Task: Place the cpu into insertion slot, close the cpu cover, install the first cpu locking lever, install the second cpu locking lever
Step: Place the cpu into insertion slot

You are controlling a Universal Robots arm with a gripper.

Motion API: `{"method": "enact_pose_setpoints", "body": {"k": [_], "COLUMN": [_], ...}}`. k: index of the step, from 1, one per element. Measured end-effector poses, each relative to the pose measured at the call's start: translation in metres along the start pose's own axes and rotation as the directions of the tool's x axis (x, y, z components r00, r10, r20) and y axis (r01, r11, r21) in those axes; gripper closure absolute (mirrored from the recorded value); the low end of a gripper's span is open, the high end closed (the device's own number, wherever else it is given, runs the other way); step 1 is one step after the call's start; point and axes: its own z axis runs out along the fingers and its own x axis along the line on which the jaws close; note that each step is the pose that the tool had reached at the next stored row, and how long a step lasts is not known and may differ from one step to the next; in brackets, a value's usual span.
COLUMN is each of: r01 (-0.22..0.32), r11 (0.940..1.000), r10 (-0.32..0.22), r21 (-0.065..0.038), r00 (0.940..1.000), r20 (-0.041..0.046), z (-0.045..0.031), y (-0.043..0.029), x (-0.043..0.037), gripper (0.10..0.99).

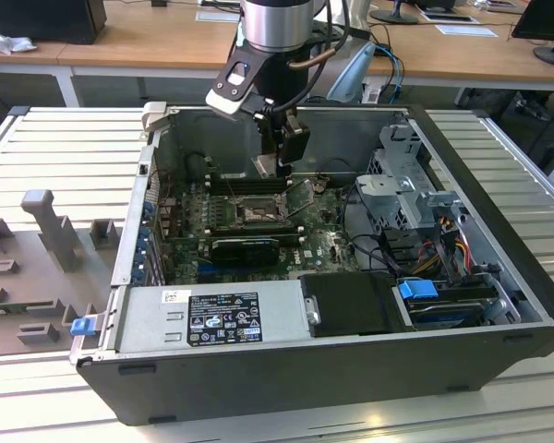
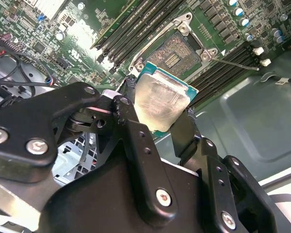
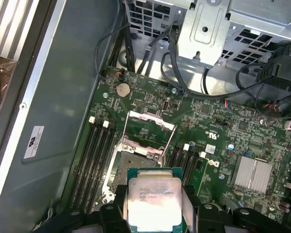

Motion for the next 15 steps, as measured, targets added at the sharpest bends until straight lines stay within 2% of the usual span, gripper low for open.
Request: {"method": "enact_pose_setpoints", "body": {"k": [12, 15], "r01": [-0.018, -0.053], "r11": [0.9998, 0.9986], "r10": [0.018, 0.053], "r21": [0.000, -0.001], "r00": [0.9998, 0.9986], "r20": [0.0014, 0.0041], "z": [0.0026, 0.0040], "y": [-0.0002, -0.0004], "x": [-0.0001, 0.0000], "gripper": [0.553, 0.553]}}
